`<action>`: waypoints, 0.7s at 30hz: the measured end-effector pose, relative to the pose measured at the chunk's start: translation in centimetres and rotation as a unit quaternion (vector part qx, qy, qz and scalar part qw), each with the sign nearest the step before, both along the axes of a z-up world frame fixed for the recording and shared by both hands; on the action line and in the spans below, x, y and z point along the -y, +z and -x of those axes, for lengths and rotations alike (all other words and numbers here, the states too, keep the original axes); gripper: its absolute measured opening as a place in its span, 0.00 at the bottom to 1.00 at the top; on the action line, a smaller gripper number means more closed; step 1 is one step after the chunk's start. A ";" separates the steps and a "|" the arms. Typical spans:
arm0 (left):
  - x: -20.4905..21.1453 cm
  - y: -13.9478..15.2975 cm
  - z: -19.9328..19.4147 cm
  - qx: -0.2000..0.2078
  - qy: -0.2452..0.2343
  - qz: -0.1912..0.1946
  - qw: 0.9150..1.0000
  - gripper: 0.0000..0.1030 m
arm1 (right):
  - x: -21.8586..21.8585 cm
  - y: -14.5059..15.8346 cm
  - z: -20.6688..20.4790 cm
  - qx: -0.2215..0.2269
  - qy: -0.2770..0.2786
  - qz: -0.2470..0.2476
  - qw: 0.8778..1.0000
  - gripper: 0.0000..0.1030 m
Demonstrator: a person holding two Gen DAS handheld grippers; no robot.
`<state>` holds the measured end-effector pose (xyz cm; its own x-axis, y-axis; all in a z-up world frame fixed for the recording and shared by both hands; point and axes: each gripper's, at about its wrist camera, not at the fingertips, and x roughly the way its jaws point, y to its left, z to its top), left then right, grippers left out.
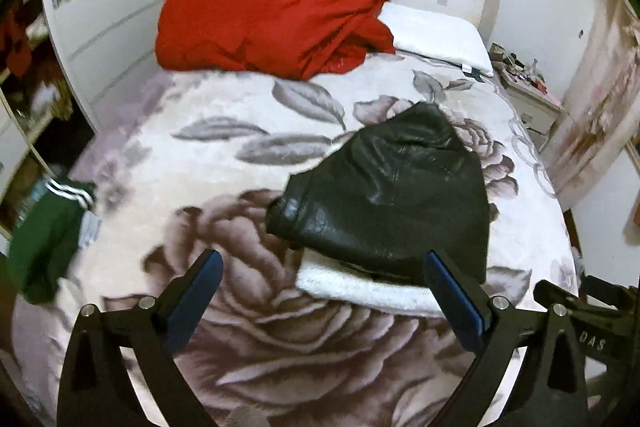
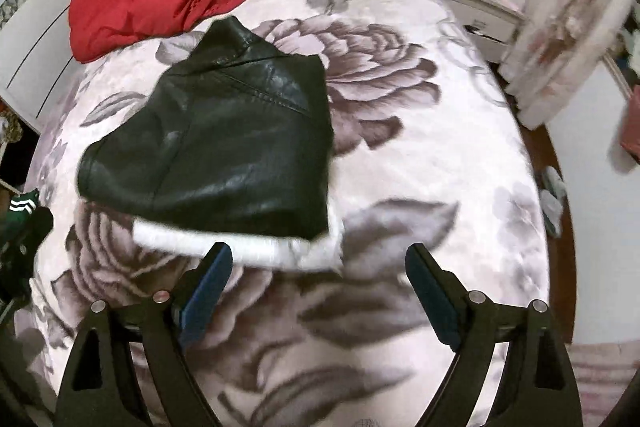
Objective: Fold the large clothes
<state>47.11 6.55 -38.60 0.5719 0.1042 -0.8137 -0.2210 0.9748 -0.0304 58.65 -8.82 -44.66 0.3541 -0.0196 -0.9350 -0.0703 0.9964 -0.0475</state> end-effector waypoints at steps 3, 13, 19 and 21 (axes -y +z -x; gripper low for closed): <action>0.7 3.6 2.1 -0.001 -0.005 -0.004 1.000 1.00 | 0.9 4.4 3.4 0.013 -0.008 0.007 1.000 0.87; 3.4 15.9 11.2 0.007 -0.014 -0.009 1.000 1.00 | 4.1 21.3 16.1 0.086 -0.010 0.026 0.996 0.87; 5.6 23.2 16.8 0.033 -0.020 -0.027 0.999 1.00 | 5.5 30.2 23.4 0.127 -0.013 0.023 0.992 0.87; 6.3 25.1 18.5 0.042 -0.023 -0.032 0.998 1.00 | 5.9 32.6 25.4 0.140 -0.013 0.020 0.990 0.87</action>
<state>28.58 0.23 -13.50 0.6439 0.1262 -0.7546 -0.1751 0.9844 0.0152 33.25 -14.70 -12.03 0.5987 -0.0662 -0.7982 -0.0238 0.9947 -0.1003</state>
